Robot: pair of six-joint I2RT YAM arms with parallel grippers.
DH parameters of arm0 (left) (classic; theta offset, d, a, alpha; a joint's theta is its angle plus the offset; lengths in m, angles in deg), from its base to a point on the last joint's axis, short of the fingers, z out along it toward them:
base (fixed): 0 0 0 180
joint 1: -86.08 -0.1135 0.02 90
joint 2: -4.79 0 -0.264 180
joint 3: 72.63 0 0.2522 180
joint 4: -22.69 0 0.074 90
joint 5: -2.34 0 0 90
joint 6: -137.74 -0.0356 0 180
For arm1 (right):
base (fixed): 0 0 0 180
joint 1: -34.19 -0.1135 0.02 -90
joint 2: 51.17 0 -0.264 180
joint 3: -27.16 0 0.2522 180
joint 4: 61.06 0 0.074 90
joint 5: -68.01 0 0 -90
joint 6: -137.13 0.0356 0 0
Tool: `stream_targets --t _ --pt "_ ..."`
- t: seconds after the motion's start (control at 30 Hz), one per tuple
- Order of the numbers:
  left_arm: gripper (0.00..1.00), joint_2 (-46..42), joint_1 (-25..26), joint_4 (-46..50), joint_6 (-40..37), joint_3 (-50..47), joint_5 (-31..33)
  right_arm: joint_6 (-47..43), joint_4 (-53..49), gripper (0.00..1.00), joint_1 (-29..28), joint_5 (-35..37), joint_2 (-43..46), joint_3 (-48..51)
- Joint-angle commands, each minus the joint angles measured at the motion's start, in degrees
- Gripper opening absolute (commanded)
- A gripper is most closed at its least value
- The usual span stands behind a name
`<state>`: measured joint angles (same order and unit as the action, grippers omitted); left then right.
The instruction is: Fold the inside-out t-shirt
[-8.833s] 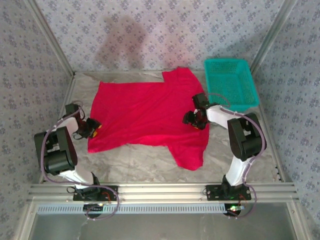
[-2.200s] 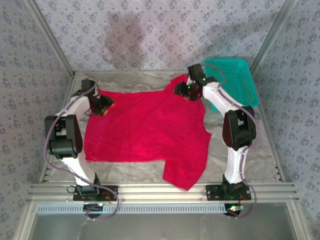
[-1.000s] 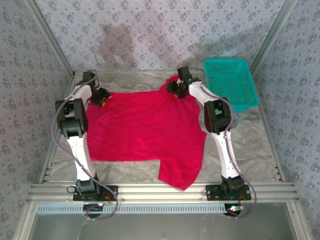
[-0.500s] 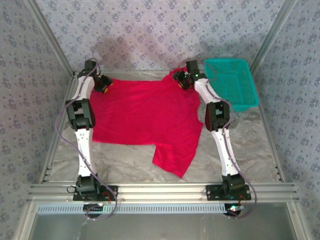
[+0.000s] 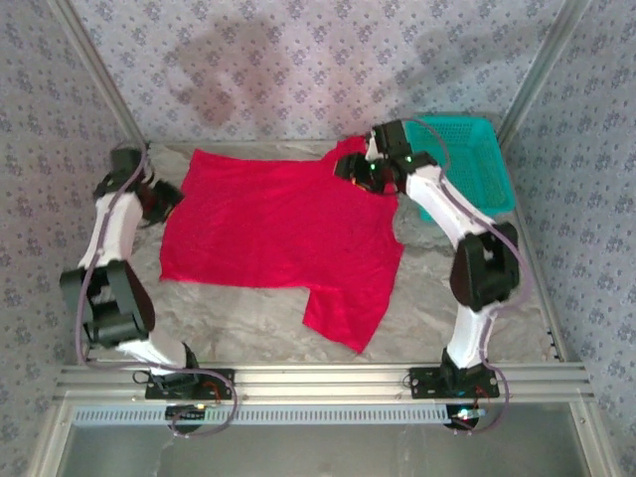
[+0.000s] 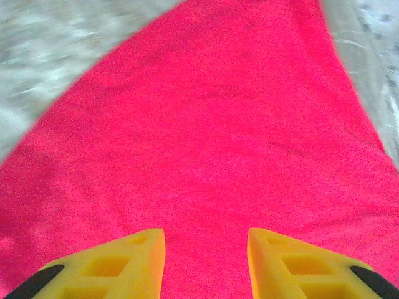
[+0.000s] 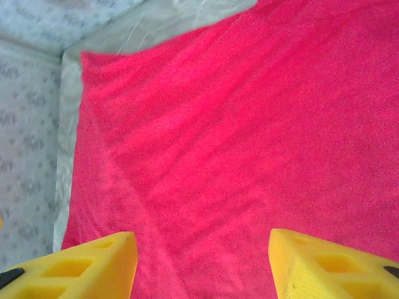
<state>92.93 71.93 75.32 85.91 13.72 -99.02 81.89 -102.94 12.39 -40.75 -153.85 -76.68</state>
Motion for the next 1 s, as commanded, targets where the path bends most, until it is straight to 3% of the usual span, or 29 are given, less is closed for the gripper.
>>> stream_targets --t 0.0,0.1,0.33,0.5,0.57,0.73,0.97 --pt "0.38 -2.15 -5.28 1.74 -1.82 -10.51 -0.85 -5.63 -2.84 0.58 -0.90 7.36 6.87 12.21" --pt "0.36 -3.75 -8.73 2.06 -2.20 -15.96 -0.84 -5.93 -3.25 0.56 -1.78 9.99 15.47 23.55" --pt "0.36 -4.05 -8.70 -7.09 1.32 -23.72 -0.05 -2.96 -3.37 0.53 -3.18 7.69 33.77 45.64" --pt "0.35 -0.49 -8.79 -9.45 2.17 -23.05 2.18 0.56 -5.93 0.53 -5.25 4.23 42.29 52.67" --pt "0.31 0.10 -8.79 -9.92 2.17 -23.12 3.00 2.16 -8.84 0.53 -6.97 4.04 44.51 54.34" --pt "0.01 -0.87 -8.87 -10.57 2.34 -24.49 5.00 9.98 -7.00 0.45 -14.41 2.86 48.91 61.62" --pt "0.00 -3.00 -8.87 -9.84 2.26 -25.11 5.16 19.43 1.16 0.45 -25.47 6.66 48.13 65.83"
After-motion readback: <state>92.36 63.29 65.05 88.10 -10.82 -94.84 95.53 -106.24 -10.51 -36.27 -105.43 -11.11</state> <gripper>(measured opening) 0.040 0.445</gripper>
